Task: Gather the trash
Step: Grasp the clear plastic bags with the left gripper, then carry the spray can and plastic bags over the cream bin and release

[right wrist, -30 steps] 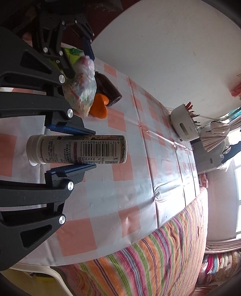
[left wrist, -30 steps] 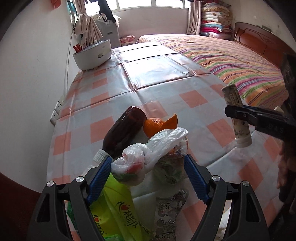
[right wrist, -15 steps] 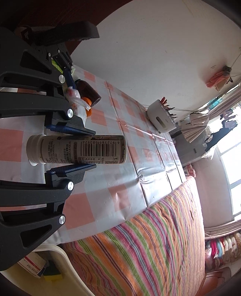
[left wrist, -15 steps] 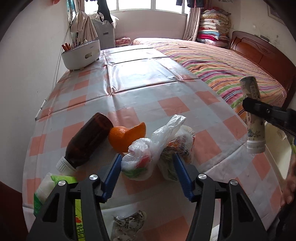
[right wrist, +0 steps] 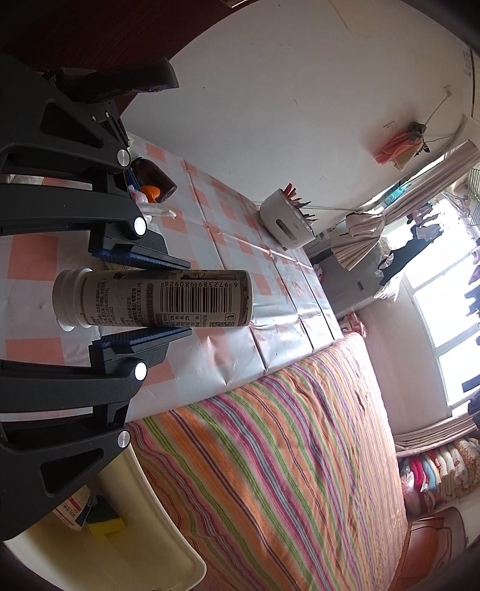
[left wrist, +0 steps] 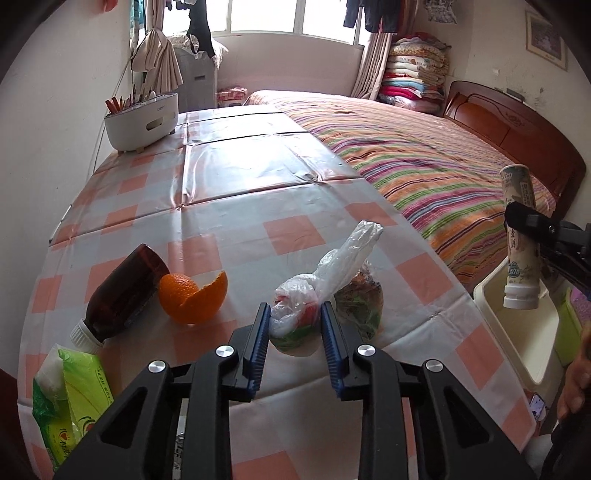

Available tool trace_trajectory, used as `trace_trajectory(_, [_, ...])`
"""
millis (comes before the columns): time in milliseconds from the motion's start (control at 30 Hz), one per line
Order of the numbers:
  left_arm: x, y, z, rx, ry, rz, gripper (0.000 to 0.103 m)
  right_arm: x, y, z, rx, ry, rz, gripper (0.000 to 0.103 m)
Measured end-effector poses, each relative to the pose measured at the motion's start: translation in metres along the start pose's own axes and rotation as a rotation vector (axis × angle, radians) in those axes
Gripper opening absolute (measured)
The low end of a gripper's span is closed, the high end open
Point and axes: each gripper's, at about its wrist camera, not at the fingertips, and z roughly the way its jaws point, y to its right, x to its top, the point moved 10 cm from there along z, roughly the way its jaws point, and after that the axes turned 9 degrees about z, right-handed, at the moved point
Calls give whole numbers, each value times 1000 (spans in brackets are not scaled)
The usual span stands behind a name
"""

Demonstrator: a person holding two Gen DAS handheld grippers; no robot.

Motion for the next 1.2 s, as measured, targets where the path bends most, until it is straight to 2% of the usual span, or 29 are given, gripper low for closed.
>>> trace_trajectory(367, [29,41,-39,-90,128,18,26,15,27,-21,-32,69,30,28])
trace_trajectory(733, [34,81,-36,-152,126,52,26,26,60,-52,-71,126,52,28])
trace_trajectory(1200, [36,159,-23,-258,109,123,26,42,127,-99,-191,214,99,28])
